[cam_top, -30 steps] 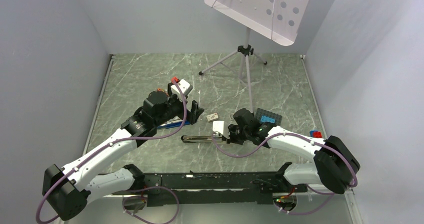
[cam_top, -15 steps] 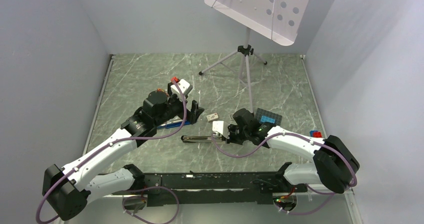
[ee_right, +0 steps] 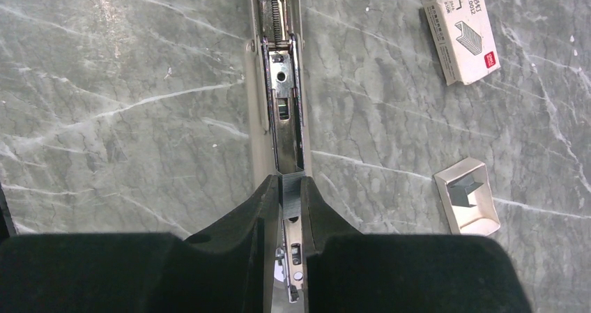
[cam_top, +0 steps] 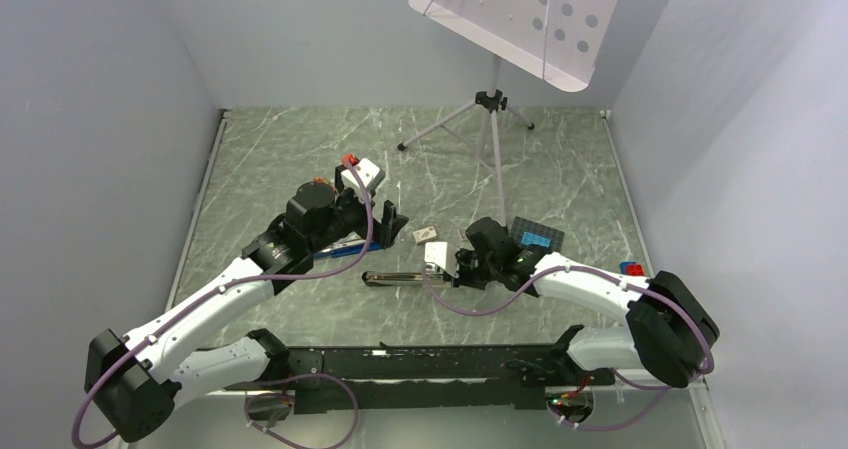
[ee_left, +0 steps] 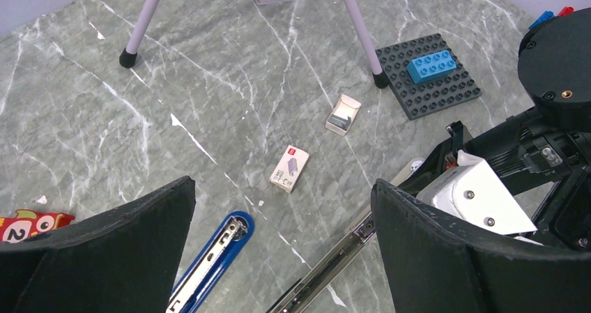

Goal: Load the staples into the stapler
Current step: Pick up the stapler.

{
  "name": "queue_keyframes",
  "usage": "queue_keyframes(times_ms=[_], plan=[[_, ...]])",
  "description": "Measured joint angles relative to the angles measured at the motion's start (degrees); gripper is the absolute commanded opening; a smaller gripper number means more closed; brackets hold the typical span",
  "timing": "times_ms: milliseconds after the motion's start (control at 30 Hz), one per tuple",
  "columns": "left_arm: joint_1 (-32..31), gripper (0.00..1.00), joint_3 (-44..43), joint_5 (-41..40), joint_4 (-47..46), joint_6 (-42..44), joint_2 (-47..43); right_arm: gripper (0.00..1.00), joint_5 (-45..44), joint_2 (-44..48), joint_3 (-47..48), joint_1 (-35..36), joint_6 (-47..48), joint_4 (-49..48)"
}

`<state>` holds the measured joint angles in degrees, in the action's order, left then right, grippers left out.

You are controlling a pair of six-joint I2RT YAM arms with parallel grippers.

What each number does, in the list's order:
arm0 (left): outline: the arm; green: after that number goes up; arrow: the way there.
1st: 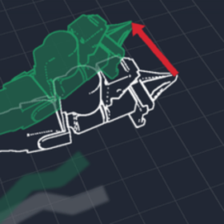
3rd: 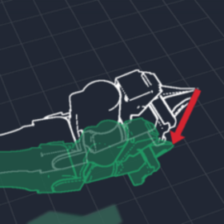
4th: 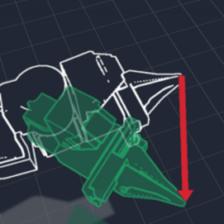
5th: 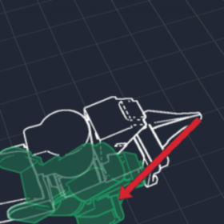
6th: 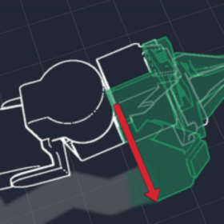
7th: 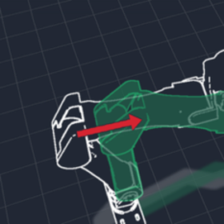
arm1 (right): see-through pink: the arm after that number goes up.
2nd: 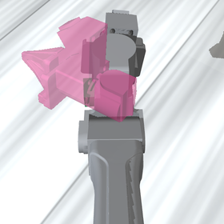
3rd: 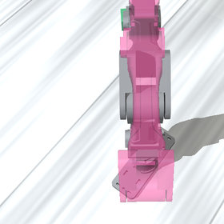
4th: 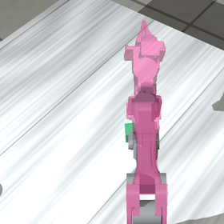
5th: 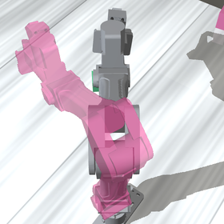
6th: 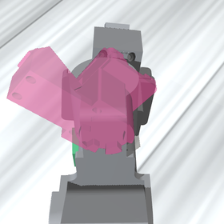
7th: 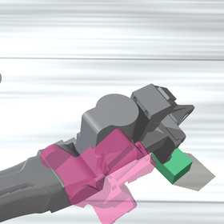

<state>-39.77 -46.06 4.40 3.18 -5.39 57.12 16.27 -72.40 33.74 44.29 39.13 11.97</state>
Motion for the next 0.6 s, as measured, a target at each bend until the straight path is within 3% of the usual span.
queue_keyframes(times_ms=[600], plan=[[0.07, 0.99, 0.0, 0.0, -0.39, -0.02, 0.0, 0.12, -1.33, 0.9, -0.04, 0.44, 0.04, -0.04]])
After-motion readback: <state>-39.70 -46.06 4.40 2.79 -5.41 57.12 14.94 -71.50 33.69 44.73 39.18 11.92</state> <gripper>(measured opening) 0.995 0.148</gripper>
